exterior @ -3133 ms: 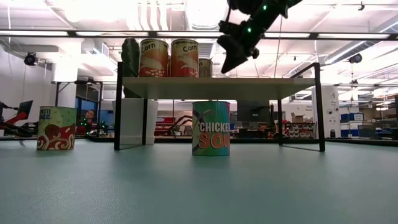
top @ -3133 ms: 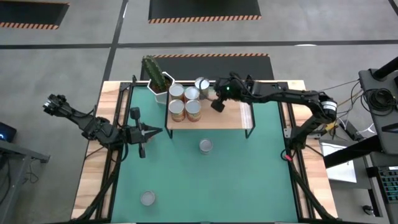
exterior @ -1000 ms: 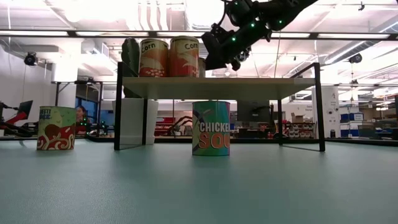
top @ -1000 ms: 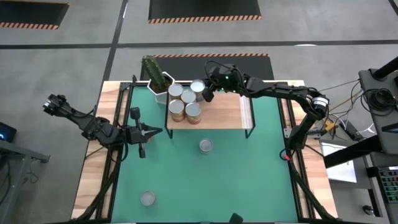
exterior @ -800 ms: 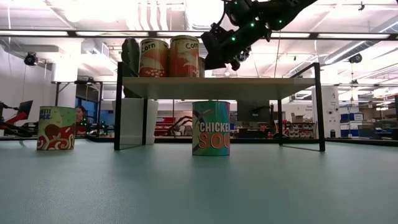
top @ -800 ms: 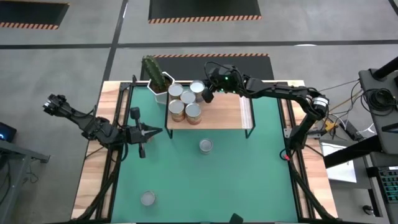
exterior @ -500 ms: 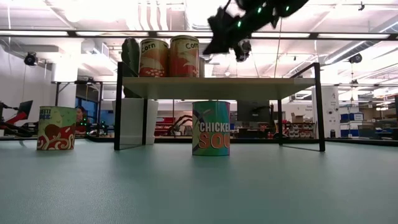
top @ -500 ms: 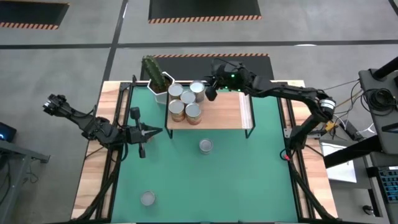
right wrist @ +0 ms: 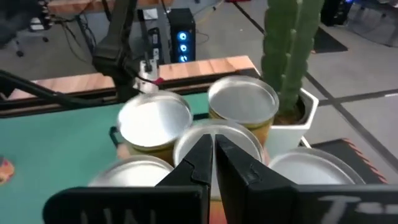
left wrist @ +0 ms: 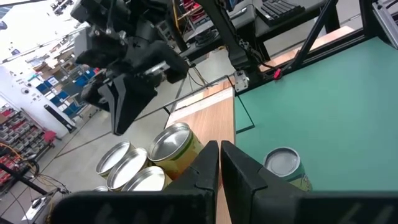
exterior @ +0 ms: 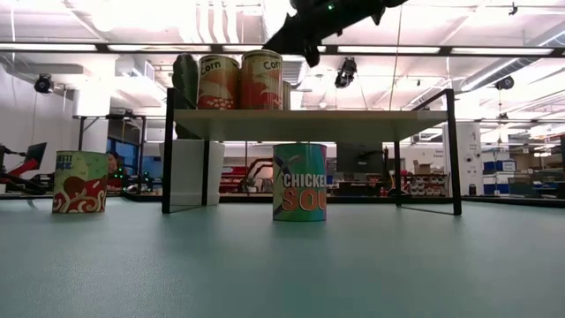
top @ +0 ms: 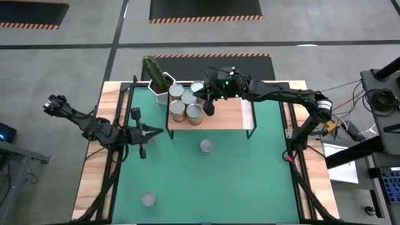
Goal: Pick and place cans onto a shelf
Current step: Adjust the cans on the shelf
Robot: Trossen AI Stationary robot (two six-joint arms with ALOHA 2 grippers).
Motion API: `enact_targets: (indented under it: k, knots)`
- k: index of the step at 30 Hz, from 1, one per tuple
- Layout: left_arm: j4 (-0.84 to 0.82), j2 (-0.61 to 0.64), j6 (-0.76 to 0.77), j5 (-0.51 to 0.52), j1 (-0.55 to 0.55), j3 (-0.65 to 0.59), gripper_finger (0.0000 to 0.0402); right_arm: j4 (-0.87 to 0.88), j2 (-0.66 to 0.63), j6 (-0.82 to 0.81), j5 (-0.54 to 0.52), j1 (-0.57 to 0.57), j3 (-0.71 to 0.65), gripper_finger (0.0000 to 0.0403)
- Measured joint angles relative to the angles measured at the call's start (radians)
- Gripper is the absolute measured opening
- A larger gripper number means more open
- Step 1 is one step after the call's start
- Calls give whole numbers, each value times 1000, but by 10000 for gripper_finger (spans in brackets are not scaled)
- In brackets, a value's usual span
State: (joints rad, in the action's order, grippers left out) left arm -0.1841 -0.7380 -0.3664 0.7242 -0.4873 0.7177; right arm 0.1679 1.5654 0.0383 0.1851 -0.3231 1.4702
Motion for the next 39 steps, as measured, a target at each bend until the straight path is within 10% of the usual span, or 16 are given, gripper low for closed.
enact_targets:
  k: [39]
  knots:
    - [5, 0, 0, -1, 0, 0, 0, 78, 26, 68, -32, 13, 13, 9]
